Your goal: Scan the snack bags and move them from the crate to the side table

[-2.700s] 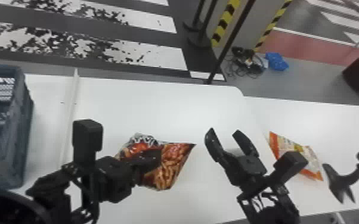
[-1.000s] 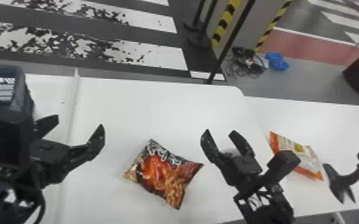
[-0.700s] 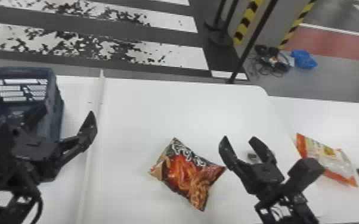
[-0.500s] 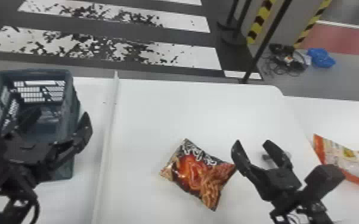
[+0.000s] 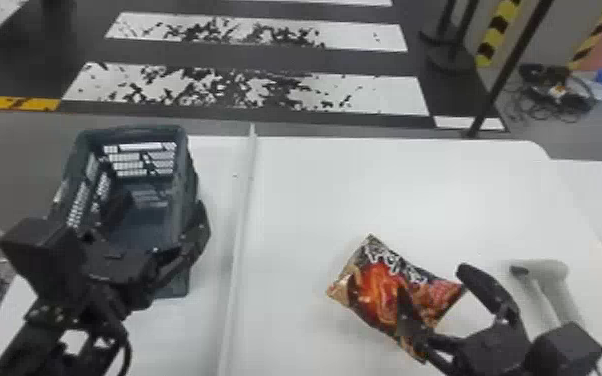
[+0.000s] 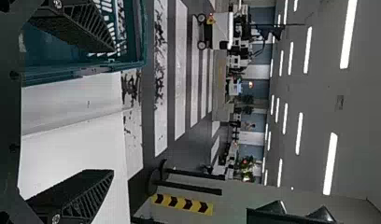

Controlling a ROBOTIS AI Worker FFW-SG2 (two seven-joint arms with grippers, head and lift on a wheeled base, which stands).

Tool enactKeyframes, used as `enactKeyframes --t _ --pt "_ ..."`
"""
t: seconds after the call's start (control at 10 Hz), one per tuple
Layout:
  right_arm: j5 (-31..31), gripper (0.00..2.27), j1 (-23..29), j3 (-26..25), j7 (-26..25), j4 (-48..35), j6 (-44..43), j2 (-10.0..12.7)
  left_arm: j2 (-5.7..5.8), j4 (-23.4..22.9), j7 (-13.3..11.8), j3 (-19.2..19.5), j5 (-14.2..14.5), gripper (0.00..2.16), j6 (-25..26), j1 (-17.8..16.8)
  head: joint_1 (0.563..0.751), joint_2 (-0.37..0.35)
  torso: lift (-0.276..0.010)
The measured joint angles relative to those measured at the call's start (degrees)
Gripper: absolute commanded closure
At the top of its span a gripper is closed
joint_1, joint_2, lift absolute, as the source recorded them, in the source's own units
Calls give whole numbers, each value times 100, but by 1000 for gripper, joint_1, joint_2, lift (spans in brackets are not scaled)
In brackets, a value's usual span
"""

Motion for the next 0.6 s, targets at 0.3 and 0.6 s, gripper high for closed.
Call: enactKeyframes --t 0.3,0.6 --pt "901 83 25 972 -482 -215 1474 -293 170 10 14 27 1 70 113 103 695 115 -87" --pt "1583 83 -534 1825 -1075 -157 2224 -649 177 -56 19 91 27 70 100 275 695 173 -87"
